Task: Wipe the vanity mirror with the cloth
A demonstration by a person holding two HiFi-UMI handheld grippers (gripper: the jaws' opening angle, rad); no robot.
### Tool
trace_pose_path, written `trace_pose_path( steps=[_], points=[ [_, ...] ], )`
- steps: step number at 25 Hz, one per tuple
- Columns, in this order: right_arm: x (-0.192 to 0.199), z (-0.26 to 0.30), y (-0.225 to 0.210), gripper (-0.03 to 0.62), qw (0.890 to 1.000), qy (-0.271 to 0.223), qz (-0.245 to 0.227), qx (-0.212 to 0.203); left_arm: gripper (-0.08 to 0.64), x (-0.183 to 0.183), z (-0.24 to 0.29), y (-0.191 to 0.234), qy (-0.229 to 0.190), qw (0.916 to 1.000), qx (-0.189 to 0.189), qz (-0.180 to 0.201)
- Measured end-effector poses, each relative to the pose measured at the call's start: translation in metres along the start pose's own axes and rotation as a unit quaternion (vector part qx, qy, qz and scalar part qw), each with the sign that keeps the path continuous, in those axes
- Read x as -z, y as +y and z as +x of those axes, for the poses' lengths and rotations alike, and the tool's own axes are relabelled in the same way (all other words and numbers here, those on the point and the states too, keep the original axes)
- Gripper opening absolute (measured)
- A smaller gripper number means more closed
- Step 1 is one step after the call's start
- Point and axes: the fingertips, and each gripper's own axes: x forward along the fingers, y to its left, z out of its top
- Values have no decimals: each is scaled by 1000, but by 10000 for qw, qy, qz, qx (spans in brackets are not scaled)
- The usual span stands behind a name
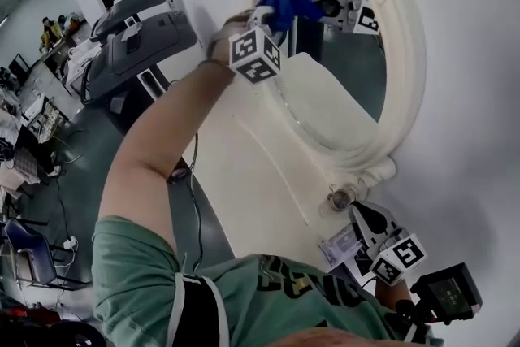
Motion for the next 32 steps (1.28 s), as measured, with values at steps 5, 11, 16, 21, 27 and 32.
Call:
trace_pose_path(
  steps=[5,11,16,21,27,32],
  points=[
    [-2,-4,1,12,10000,-74,-24,-44,72,-61,-13,84,-305,9981,-511,129],
    [2,-3,-1,12,9998,-152,1,-83,72,-69,2,96,-119,9988,-470,55],
    [-7,-5,5,12,9991,-314,202,-185,71,-78,-3,96,-165,9968,-668,396],
    [-2,2,16,12,9985,-228,411,-290,71,-51,0,50,-19,9961,-491,738],
    [4,9,17,12,9984,6,484,-290,71,12,16,-68,268,9984,158,481],
    [8,17,18,12,9979,155,557,-298,71,62,25,-179,564,9946,833,237]
  ],
)
